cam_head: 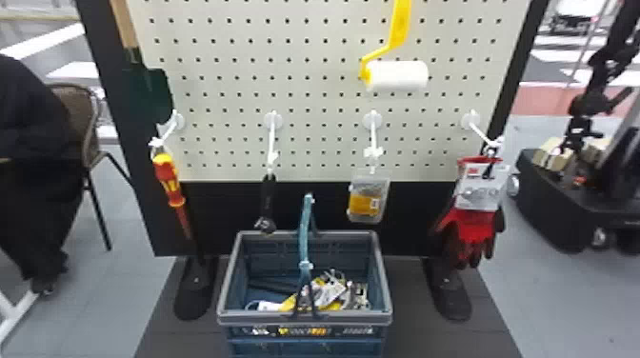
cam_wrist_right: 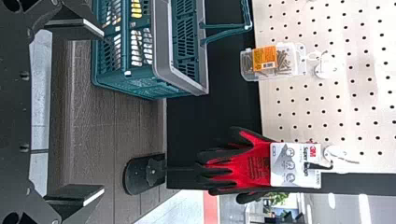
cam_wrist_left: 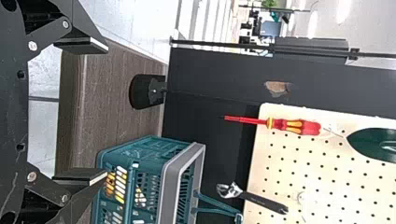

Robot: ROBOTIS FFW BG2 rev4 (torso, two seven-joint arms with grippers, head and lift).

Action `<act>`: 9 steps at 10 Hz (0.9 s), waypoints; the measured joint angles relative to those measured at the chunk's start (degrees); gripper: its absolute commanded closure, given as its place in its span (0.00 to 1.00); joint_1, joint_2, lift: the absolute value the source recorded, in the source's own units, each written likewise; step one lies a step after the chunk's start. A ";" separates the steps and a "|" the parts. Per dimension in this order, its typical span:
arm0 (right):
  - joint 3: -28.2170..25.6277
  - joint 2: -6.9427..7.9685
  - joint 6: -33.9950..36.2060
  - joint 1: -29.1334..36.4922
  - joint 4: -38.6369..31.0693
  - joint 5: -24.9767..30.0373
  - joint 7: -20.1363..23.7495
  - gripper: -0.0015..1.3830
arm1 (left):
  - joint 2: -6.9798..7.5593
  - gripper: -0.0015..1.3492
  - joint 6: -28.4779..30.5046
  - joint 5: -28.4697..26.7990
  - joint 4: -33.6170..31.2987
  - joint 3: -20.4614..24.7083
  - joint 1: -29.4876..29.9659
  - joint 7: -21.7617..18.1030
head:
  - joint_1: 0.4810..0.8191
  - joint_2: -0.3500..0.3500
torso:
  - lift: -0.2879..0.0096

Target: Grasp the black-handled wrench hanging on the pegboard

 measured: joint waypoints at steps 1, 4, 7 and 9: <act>0.00 -0.08 0.16 0.08 -0.30 0.10 0.00 0.10 | 0.00 0.26 -0.36 -0.07 -0.04 -0.40 -0.41 0.09 | 0.20 0.50 | 0.63; 0.05 -0.52 0.27 -0.29 -0.61 -0.16 0.00 0.10 | 0.00 0.26 -0.82 -0.94 -0.14 0.14 -0.55 0.12 | 0.20 0.50 | 0.63; 0.05 -0.55 0.30 -0.30 -0.33 -0.24 0.00 0.10 | 0.00 0.26 -0.65 -1.06 -0.20 0.14 -0.73 0.02 | 0.20 0.50 | 0.63; 0.05 -0.58 0.32 -0.29 -0.31 -0.32 0.00 0.10 | 0.00 0.26 0.33 -1.22 -0.76 -0.05 -2.07 -1.49 | 0.20 0.50 | 0.63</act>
